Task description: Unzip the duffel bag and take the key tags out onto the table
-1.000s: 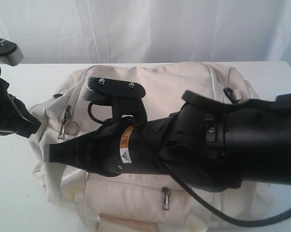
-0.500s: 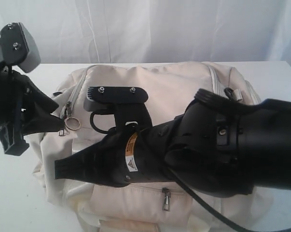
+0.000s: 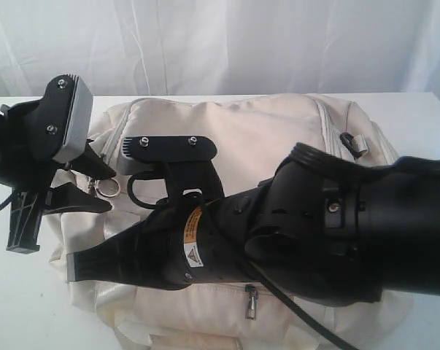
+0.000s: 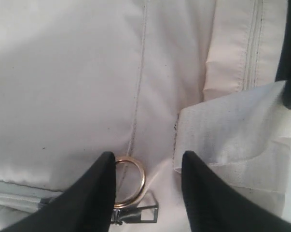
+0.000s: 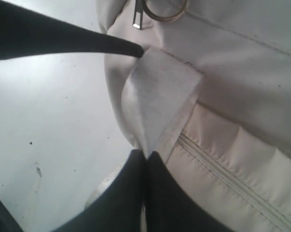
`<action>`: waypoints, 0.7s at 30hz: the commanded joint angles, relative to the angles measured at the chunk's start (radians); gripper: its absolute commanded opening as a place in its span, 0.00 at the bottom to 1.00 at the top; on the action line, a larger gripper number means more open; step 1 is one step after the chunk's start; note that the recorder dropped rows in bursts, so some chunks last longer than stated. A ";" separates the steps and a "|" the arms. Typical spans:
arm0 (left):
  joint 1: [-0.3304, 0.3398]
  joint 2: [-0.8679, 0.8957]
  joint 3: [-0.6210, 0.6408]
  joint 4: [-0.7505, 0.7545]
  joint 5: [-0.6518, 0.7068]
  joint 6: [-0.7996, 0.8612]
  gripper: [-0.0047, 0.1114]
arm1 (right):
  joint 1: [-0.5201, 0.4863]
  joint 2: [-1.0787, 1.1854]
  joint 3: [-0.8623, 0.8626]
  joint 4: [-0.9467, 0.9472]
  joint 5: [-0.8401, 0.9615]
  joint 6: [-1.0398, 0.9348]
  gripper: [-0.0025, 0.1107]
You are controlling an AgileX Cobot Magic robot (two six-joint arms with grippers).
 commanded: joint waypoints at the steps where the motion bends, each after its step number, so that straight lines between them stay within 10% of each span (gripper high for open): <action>1: -0.003 0.007 -0.004 -0.014 0.015 0.038 0.48 | 0.007 -0.013 0.004 -0.005 -0.005 -0.029 0.02; 21: -0.003 0.078 -0.004 -0.007 -0.033 0.039 0.57 | 0.007 -0.013 0.004 -0.003 -0.014 -0.031 0.02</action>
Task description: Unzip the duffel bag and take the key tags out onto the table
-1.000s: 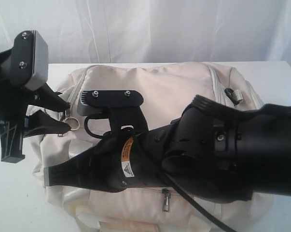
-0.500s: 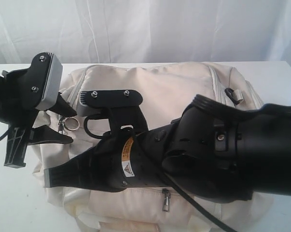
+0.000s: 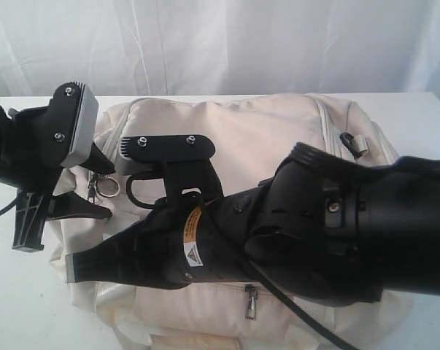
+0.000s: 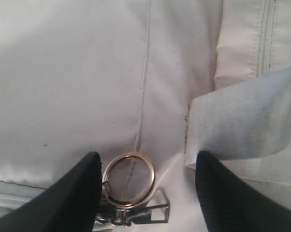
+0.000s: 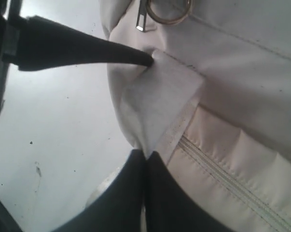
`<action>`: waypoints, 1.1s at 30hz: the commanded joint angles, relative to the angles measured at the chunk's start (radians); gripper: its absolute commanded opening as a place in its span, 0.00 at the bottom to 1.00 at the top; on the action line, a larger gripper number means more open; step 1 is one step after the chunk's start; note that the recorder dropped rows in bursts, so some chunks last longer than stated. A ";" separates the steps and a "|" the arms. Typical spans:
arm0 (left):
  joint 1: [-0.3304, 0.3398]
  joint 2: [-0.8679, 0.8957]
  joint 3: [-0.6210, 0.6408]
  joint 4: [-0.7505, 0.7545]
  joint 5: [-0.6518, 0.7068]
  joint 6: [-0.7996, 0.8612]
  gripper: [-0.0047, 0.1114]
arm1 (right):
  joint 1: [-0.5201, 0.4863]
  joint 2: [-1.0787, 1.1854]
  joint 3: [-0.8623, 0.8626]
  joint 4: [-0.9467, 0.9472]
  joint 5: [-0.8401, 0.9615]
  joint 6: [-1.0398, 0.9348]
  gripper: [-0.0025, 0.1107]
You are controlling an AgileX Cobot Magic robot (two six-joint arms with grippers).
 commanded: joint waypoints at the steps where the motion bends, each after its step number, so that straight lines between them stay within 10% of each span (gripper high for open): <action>1: -0.003 0.037 -0.004 -0.011 0.006 0.000 0.55 | 0.007 -0.013 0.004 -0.005 -0.008 -0.012 0.02; 8: -0.003 0.035 -0.004 -0.097 0.002 0.000 0.26 | 0.007 -0.013 0.004 -0.005 -0.006 -0.012 0.02; 21: -0.003 0.035 -0.004 -0.121 -0.039 -0.004 0.25 | 0.007 -0.013 0.004 -0.005 -0.002 -0.012 0.02; 30: -0.003 0.035 -0.004 -0.078 -0.023 0.022 0.64 | 0.007 -0.013 0.004 -0.005 0.009 -0.012 0.02; 33: -0.003 0.037 -0.004 -0.078 -0.066 0.022 0.64 | 0.007 -0.013 0.004 -0.005 0.009 -0.012 0.02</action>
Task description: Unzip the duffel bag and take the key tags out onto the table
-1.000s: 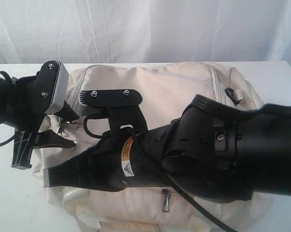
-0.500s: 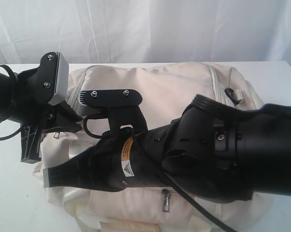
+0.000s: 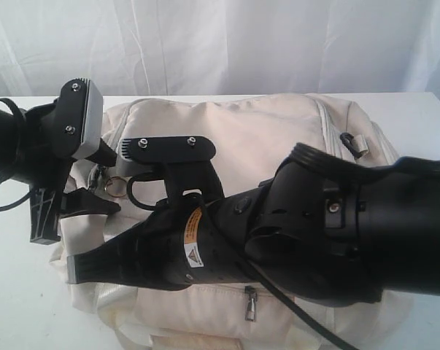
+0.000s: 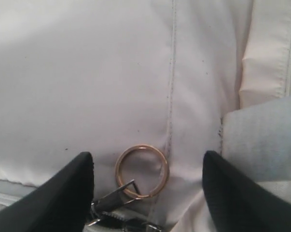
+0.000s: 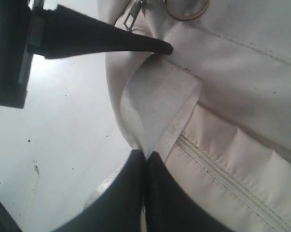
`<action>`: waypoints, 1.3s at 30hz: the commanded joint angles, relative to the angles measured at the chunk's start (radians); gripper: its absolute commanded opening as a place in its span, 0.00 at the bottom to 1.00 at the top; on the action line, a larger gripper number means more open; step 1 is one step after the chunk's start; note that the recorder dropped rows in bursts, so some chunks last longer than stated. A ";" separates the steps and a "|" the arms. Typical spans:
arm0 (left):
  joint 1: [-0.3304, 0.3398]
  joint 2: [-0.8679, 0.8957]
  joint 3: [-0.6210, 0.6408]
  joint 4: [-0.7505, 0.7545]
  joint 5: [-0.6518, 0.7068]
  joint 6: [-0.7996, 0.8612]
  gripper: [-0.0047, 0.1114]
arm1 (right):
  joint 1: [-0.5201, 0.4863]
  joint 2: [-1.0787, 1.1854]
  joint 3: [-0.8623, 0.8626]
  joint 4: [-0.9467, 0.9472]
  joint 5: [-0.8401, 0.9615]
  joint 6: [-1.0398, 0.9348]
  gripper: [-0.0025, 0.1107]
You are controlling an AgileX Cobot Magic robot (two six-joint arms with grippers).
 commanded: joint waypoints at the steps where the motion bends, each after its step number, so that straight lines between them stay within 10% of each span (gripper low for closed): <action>1: -0.003 -0.001 -0.004 0.002 -0.017 0.006 0.63 | 0.007 -0.013 0.004 -0.007 0.003 -0.012 0.02; 12: -0.004 0.078 -0.004 0.002 0.039 0.035 0.56 | 0.007 -0.013 0.004 -0.007 0.001 -0.012 0.02; 25: -0.010 0.031 -0.004 -0.042 0.024 0.035 0.04 | 0.007 -0.013 0.004 -0.007 0.010 -0.012 0.02; 39: -0.010 -0.055 -0.004 -0.042 -0.047 0.000 0.04 | 0.007 -0.013 0.004 -0.007 0.017 -0.012 0.02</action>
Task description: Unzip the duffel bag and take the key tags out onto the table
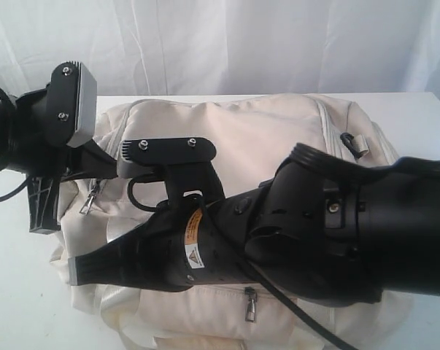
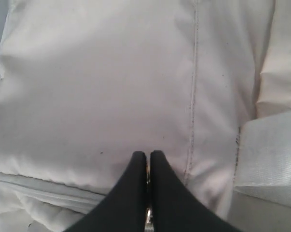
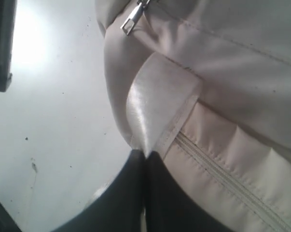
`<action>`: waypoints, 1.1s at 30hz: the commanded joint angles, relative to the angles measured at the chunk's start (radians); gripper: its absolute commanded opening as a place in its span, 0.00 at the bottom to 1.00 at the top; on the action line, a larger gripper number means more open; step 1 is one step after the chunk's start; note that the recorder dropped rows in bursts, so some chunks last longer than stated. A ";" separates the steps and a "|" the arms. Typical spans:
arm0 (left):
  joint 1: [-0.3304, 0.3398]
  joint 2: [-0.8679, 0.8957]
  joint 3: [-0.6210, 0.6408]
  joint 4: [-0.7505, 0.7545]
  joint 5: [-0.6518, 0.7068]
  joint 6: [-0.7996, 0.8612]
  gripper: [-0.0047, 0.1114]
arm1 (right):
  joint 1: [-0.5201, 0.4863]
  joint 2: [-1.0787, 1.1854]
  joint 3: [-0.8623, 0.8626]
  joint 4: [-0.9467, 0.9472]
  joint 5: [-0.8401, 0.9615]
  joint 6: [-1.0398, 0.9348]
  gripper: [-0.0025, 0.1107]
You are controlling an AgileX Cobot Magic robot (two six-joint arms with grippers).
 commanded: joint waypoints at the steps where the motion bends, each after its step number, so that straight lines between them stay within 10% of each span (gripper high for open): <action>1: -0.007 -0.011 0.000 -0.019 -0.037 -0.018 0.04 | 0.011 -0.013 0.004 -0.007 0.007 -0.017 0.02; 11: -0.007 0.081 -0.009 -0.019 -0.410 -0.052 0.04 | 0.094 -0.013 0.006 -0.009 0.029 -0.072 0.02; 33: -0.007 0.419 -0.467 -0.024 -0.311 -0.052 0.04 | 0.108 -0.013 0.006 -0.013 0.051 -0.099 0.02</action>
